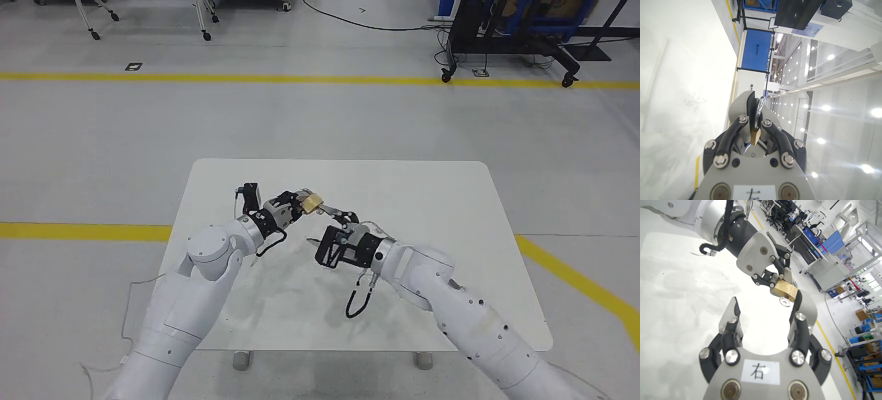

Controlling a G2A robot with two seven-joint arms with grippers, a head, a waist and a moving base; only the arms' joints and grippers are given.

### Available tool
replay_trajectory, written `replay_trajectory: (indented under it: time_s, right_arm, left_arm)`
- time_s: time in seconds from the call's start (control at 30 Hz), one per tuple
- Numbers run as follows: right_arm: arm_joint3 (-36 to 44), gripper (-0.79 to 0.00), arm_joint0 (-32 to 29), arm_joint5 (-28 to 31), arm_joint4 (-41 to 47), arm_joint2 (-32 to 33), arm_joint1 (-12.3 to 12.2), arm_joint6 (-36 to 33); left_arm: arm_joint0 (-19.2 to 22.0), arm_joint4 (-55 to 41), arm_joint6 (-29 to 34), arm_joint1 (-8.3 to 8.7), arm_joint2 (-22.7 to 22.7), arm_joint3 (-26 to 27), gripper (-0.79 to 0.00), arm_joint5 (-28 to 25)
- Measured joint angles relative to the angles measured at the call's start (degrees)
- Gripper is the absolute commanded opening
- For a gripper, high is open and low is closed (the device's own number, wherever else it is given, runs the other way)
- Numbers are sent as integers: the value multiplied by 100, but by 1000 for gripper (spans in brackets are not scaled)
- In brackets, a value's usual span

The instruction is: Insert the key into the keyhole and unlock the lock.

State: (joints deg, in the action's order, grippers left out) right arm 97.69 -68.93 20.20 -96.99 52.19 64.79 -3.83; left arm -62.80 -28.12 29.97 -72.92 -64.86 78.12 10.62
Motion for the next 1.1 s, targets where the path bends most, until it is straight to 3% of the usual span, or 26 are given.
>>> replay_trajectory:
  time_s: [0.23, 0.47, 0.6, 0.7, 0.9, 1.1]
  right_arm:
    - [187, -579, -113, -473, -1269, -166, 3, -259]
    - [158, -603, -124, -696, -1704, -261, 57, -465]
    - [129, -785, -113, -774, -1800, -290, 94, -521]
    - [101, -785, -111, -858, -1806, -296, 124, -540]
    - [20, -785, -151, -1086, -1373, -193, 194, -457]
    - [-84, -785, -277, -1188, 457, 232, 280, -26]
  left_arm:
    - [-3, 145, -36, -3, 39, 29, -785, 49]
    - [-16, 215, -49, -6, 47, 57, -785, 32]
    - [-26, 285, -26, -6, 54, 84, -785, -13]
    - [-40, 333, 30, -3, 56, 109, -785, -96]
    - [-79, 393, 100, 3, 35, 149, -785, -243]
    - [-115, 438, 106, 4, 14, 169, -785, -420]
